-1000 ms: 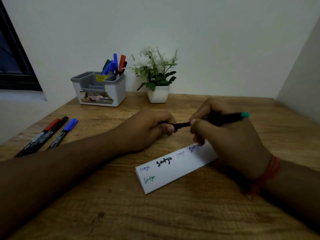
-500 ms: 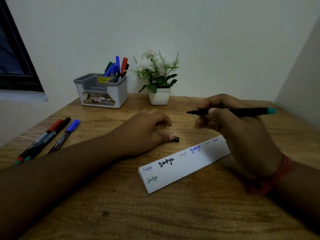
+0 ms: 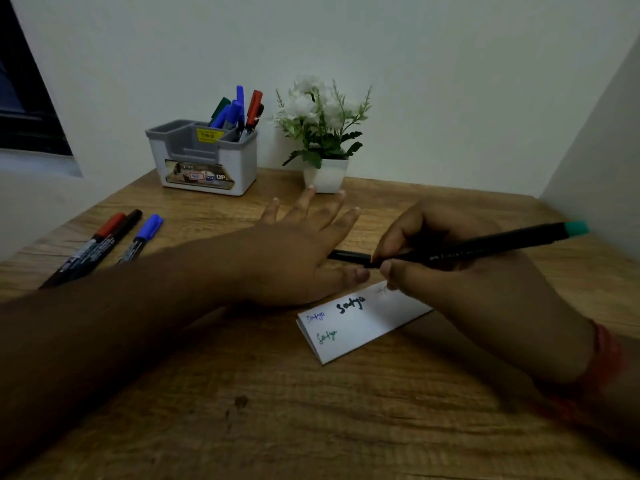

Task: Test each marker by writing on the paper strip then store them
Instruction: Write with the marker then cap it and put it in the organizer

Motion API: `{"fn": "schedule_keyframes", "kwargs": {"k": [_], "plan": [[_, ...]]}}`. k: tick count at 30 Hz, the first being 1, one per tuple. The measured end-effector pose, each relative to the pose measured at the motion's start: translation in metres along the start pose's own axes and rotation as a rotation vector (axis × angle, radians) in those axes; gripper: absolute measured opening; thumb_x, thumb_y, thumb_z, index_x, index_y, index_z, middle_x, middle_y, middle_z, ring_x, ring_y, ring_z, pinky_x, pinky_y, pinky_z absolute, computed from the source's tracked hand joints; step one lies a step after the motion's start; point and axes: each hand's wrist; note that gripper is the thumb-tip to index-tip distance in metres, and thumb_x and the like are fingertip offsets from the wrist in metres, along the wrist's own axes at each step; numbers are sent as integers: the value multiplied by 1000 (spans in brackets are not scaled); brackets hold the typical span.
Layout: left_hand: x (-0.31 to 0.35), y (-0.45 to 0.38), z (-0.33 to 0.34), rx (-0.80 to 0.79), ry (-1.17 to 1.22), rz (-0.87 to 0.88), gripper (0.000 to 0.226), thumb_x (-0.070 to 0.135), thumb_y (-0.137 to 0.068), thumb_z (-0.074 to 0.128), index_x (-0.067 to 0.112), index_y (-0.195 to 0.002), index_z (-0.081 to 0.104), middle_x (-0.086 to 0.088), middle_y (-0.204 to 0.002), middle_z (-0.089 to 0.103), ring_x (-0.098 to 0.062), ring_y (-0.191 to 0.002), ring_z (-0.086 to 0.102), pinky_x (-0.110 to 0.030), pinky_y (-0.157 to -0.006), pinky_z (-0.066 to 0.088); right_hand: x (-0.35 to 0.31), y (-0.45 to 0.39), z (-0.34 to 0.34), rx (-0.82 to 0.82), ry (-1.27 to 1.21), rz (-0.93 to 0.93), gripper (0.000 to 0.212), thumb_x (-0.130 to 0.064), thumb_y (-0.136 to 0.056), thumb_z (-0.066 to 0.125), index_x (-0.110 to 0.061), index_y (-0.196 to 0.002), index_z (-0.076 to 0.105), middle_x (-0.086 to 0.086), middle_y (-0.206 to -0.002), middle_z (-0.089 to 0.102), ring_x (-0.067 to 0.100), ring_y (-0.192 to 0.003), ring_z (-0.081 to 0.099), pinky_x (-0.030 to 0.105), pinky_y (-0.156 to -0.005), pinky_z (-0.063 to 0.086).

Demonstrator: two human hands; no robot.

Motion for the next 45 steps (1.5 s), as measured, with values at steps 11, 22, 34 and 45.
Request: {"fn": "schedule_keyframes", "kwargs": {"k": [11, 22, 34, 45], "plan": [[3, -2, 11, -30, -159, -28, 97, 83, -59, -14, 38, -144, -28, 8, -150, -41, -25, -138, -38, -66, -111, -7, 12, 15, 17, -94, -17, 46, 18, -7, -71, 82, -20, -71, 71, -9, -79, 77, 3, -75, 73, 14, -70, 57], [1, -4, 12, 15, -187, -31, 96, 86, -60, -12, 39, -142, -29, 8, -151, -40, -26, -138, -39, -68, -110, -6, 11, 14, 20, -111, -21, 56, 13, -10, -69, 82, -16, -70, 71, -5, -75, 78, 13, -76, 75, 27, -74, 60], [2, -3, 9, 6, -201, -30, 97, 85, -63, -9, 36, -145, -28, 5, -152, -40, -26, -138, -38, -67, -111, -6, 8, 16, 19, -112, 1, 92, 16, -7, -70, 84, -15, -68, 71, -17, -74, 75, -7, -69, 70, 0, -61, 47], [1, -4, 10, 18, -217, -21, 97, 85, -63, -10, 35, -144, -28, 5, -151, -40, -26, -137, -40, -66, -111, -8, 10, 13, 19, -72, 16, 95, 13, -11, -69, 83, -15, -68, 71, -12, -74, 76, -4, -72, 70, 5, -60, 49]]}}
Point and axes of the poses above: each hand's wrist, its own y-axis away from the middle knuckle, its own z-axis out of the palm, x = y × z
